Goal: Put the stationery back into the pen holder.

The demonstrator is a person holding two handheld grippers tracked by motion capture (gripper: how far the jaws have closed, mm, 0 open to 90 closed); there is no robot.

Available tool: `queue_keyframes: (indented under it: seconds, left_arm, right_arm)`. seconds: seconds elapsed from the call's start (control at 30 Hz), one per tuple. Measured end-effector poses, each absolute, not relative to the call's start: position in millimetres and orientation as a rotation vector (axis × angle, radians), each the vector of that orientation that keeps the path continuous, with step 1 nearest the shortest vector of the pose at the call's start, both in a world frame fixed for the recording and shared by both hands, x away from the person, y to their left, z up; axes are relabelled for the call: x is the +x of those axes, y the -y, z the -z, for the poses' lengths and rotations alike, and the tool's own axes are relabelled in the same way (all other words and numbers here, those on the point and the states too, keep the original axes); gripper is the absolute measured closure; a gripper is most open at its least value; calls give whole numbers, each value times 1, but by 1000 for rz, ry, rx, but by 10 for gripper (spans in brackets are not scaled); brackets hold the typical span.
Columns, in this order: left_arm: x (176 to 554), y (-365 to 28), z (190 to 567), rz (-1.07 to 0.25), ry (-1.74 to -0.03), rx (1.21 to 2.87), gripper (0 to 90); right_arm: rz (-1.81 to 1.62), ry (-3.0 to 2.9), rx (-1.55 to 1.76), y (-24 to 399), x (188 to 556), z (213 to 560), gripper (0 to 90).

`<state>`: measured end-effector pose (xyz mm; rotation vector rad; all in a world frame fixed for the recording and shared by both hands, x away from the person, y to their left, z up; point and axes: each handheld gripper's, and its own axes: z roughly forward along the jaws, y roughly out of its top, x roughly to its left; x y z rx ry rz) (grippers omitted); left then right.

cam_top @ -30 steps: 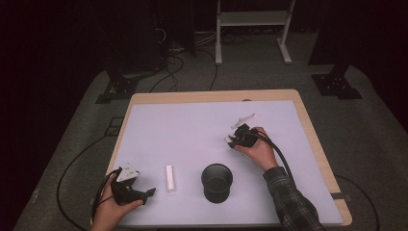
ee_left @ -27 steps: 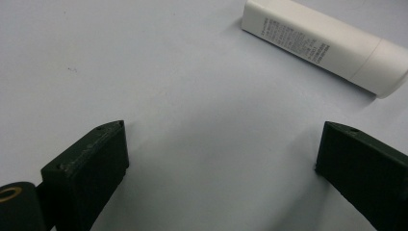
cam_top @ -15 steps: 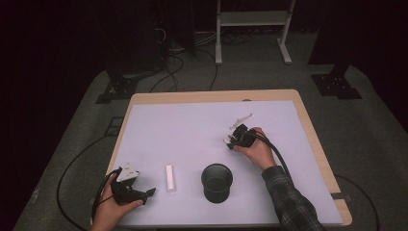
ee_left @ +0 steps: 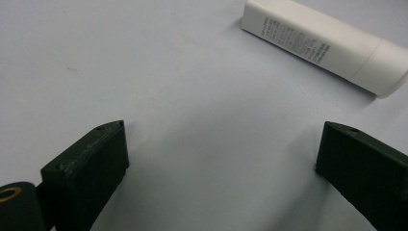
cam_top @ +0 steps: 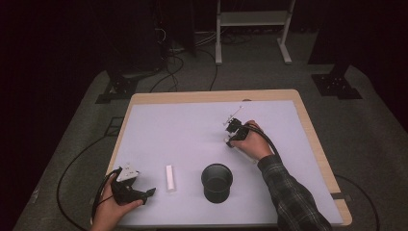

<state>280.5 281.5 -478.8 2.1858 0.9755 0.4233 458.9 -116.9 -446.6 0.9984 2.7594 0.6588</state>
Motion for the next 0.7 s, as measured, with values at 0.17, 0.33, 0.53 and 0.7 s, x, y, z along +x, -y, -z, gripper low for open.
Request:
queue_keyframes:
  seconds: [0.17,0.33,0.53,0.7]
  left_arm:
    - [280,-281,479,-423,-977,2183,32]
    - [280,-281,479,-423,-977,2183,32]
    - [280,-281,479,-424,-977,2183,32]
    - [280,-281,479,-424,-977,2183,32]
  right_arm:
    - [-531,-2802,981,107,464,442,749]
    - [-406,-2843,971,97,470,440,766]
    - [-384,-2848,985,95,471,439,781]
    - [-392,-2836,1005,95,470,439,782]
